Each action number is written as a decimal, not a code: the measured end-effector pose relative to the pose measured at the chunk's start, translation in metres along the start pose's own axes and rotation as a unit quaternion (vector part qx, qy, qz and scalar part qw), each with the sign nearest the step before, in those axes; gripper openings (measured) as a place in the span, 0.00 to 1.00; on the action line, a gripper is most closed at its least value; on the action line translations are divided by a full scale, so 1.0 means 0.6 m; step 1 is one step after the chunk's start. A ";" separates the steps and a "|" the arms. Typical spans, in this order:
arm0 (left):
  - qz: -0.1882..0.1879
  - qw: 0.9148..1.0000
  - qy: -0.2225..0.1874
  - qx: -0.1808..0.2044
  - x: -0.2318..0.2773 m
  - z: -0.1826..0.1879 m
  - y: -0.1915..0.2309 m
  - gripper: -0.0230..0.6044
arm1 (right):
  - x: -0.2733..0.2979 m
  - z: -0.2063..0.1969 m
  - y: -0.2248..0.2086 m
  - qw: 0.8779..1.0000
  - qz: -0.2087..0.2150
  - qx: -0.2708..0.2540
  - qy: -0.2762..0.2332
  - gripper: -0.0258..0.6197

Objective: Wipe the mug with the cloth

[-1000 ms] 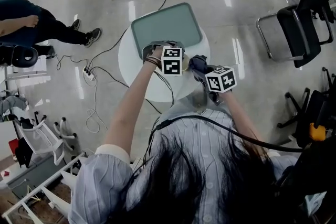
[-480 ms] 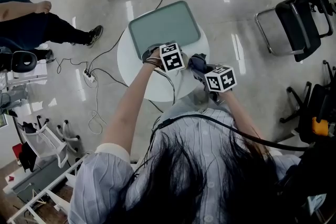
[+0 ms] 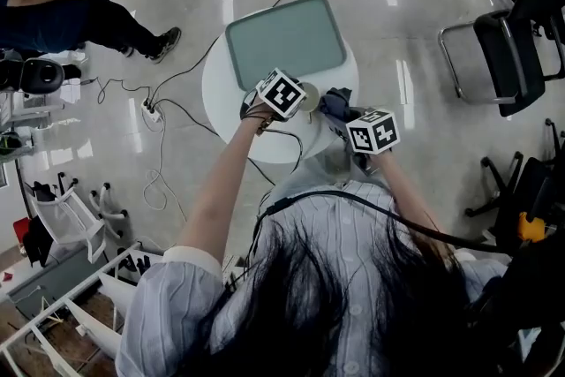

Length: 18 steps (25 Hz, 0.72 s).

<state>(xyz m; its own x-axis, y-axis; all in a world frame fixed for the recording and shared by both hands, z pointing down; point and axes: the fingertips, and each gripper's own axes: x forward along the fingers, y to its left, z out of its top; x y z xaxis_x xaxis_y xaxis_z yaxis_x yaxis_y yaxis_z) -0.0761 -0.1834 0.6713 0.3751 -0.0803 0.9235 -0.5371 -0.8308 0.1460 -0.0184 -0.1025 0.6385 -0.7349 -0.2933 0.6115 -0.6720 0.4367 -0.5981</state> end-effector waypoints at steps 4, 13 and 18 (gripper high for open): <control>0.049 0.991 -0.019 -0.119 -0.022 -0.017 0.026 0.11 | 0.002 0.001 0.000 1.000 0.008 -0.006 0.006 0.16; 0.091 0.936 -0.054 -0.335 -0.042 -0.064 0.022 0.11 | 0.003 0.012 0.011 0.999 0.022 -0.032 0.014 0.16; 0.101 0.876 -0.091 -0.464 -0.047 -0.086 0.013 0.12 | -0.001 0.019 0.035 0.991 0.024 -0.129 0.032 0.16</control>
<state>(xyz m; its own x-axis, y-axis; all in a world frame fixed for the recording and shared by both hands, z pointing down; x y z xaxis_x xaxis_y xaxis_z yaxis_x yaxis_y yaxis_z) -0.1301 -0.1593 0.6648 0.2703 -0.3303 0.9044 -0.9573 0.0080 0.2890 -0.0331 -0.1024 0.6196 -0.7523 -0.2171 0.6221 -0.5854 0.6536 -0.4797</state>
